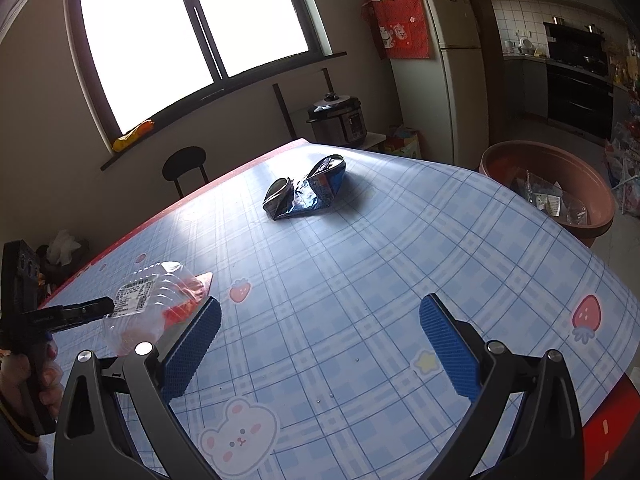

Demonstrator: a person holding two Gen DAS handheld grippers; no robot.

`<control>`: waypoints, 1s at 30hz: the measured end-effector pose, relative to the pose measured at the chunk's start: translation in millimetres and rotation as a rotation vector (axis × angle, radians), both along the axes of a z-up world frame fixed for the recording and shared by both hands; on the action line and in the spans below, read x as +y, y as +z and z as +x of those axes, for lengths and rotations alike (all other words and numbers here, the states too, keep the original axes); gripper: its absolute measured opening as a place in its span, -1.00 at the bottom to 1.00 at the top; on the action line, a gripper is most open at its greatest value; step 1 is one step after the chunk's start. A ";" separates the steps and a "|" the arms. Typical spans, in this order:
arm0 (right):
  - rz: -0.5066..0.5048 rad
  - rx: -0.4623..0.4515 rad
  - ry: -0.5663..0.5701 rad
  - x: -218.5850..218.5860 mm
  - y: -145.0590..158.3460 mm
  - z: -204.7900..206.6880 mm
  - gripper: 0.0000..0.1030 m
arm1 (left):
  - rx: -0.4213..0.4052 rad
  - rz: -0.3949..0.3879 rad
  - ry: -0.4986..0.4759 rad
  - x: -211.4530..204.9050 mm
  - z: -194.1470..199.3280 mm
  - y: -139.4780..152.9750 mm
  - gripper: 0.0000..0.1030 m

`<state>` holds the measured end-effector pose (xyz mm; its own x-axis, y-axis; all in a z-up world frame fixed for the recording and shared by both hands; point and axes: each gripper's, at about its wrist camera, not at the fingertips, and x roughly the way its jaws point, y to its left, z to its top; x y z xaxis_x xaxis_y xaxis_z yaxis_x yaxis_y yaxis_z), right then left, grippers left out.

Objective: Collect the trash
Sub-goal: 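Grasp the clear container on the red base with the left tool, then grasp the red base of the container with the right tool while the left tool holds the lid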

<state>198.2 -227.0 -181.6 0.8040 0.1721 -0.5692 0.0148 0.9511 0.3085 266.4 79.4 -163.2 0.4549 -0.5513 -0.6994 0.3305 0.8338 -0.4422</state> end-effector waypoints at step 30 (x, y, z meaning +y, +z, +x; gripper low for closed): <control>-0.119 0.148 0.166 42.3 -11.4 19.7 0.89 | 0.111 -0.124 -0.007 -21.3 -9.7 -29.1 0.44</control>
<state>217.9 -184.7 -193.0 0.6765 0.2191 -0.7031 -0.1078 0.9739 0.1998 256.7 58.1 -192.4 0.3742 -0.6393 -0.6718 0.2797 0.7685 -0.5755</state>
